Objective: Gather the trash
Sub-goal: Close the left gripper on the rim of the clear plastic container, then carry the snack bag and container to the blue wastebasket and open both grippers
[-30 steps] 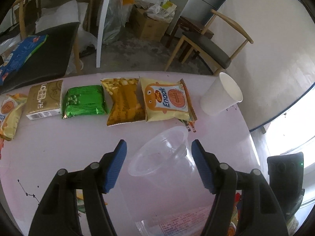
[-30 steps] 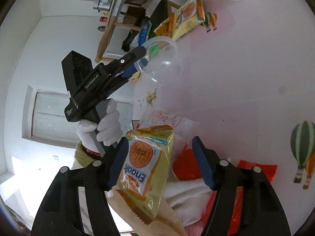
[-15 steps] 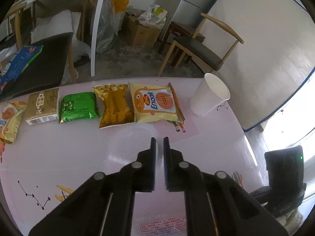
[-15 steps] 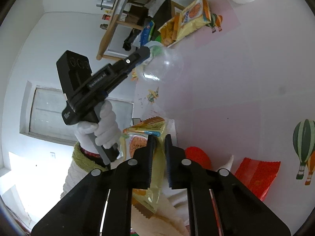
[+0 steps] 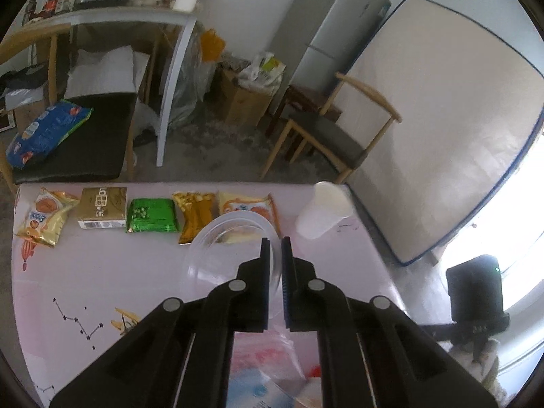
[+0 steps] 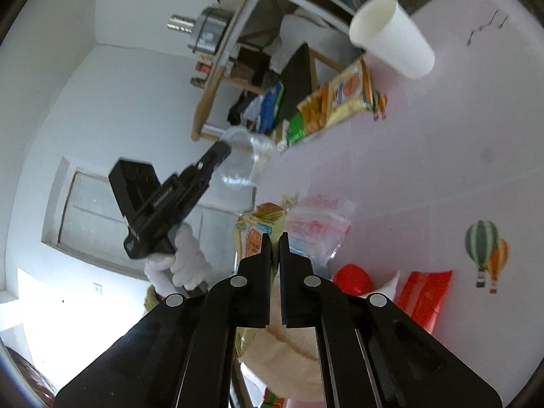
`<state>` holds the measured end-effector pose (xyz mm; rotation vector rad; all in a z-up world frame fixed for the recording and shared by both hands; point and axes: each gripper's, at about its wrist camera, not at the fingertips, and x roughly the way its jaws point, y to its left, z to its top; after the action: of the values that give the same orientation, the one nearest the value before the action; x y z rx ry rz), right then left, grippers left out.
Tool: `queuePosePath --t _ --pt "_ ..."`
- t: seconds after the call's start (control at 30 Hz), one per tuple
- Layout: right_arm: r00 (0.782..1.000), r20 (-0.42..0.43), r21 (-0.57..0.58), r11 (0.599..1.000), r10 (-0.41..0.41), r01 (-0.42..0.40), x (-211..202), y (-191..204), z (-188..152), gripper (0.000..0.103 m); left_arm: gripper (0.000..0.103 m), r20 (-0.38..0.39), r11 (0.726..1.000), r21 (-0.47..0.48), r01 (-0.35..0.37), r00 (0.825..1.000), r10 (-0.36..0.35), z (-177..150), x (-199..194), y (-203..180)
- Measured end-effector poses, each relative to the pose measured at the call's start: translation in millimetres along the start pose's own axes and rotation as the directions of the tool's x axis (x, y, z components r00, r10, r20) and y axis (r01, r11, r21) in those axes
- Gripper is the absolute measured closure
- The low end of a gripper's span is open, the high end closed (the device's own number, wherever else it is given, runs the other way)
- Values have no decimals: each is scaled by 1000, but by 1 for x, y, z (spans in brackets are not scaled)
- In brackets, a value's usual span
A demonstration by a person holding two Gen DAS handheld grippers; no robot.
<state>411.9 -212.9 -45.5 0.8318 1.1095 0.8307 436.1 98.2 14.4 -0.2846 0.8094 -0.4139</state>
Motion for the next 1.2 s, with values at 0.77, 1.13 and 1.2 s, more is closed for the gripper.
queuePosePath --t 0.77,1.13,1.2 --pt "766 510 348 908 -391 232 -321 -137 -138 100 98 -295 876 279 394 903 -312 -79 68 -339" --pt "629 489 649 733 -605 201 -373 -303 -167 98 97 -518 807 372 459 824 -230 -199 258 -516" --pt "613 499 676 717 -613 167 -375 -328 -164 94 97 -512 812 374 448 830 -222 -213 278 -525"
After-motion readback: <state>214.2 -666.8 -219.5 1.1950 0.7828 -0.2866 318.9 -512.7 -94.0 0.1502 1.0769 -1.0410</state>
